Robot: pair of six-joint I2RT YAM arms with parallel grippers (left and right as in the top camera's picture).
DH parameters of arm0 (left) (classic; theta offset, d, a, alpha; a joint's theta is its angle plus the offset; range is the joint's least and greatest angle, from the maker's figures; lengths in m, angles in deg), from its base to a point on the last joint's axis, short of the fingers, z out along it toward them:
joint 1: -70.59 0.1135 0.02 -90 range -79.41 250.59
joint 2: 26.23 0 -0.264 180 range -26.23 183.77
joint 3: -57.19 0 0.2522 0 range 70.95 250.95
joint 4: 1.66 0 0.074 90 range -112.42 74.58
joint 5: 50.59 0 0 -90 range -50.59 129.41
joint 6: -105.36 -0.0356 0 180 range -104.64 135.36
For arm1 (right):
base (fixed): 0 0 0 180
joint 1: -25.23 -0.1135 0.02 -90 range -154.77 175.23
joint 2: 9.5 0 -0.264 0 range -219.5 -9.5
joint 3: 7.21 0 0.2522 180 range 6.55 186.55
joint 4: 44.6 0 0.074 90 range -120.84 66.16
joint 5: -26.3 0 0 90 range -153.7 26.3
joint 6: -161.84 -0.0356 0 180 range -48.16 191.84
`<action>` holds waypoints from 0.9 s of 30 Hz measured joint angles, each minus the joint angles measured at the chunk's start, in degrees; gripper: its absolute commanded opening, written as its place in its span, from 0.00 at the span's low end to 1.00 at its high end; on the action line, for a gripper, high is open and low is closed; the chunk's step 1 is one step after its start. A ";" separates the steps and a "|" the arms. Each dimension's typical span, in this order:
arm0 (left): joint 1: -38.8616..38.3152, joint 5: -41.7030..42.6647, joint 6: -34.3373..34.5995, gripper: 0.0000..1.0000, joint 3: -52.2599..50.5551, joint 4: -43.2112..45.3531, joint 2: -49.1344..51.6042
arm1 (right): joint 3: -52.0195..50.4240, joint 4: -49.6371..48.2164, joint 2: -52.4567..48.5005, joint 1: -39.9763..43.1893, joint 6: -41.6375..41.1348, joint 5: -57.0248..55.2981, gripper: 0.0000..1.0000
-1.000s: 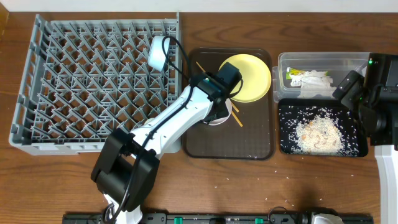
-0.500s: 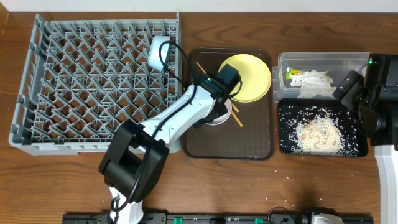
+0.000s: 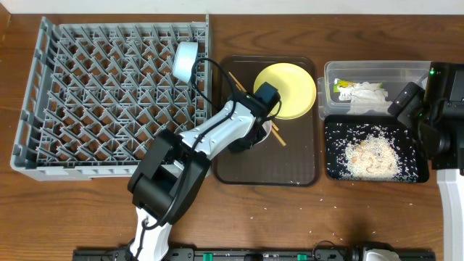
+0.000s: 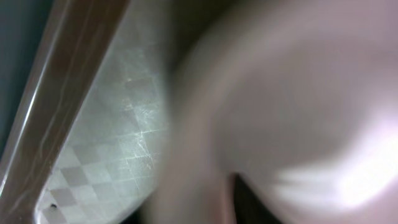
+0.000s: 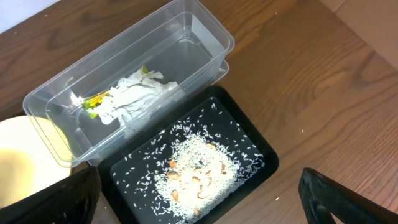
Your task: Sort waste into correct bins and load items into the dishwasher
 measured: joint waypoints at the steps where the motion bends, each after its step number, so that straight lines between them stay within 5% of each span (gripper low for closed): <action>1: 0.00 0.13 0.02 0.15 0.00 0.02 0.00 | 0.00 0.00 0.00 0.00 0.00 -0.02 0.99; 5: -0.02 0.22 0.00 0.08 0.00 0.07 0.00 | 0.00 0.00 0.00 0.00 0.00 -0.02 0.99; 17: 0.00 0.44 -0.92 0.08 0.00 0.28 -0.87 | 0.00 0.00 0.00 0.00 0.00 0.00 0.99; 27: 0.31 -3.85 -11.28 0.07 0.00 0.28 -11.34 | 0.00 0.00 0.00 0.00 0.00 -0.02 0.99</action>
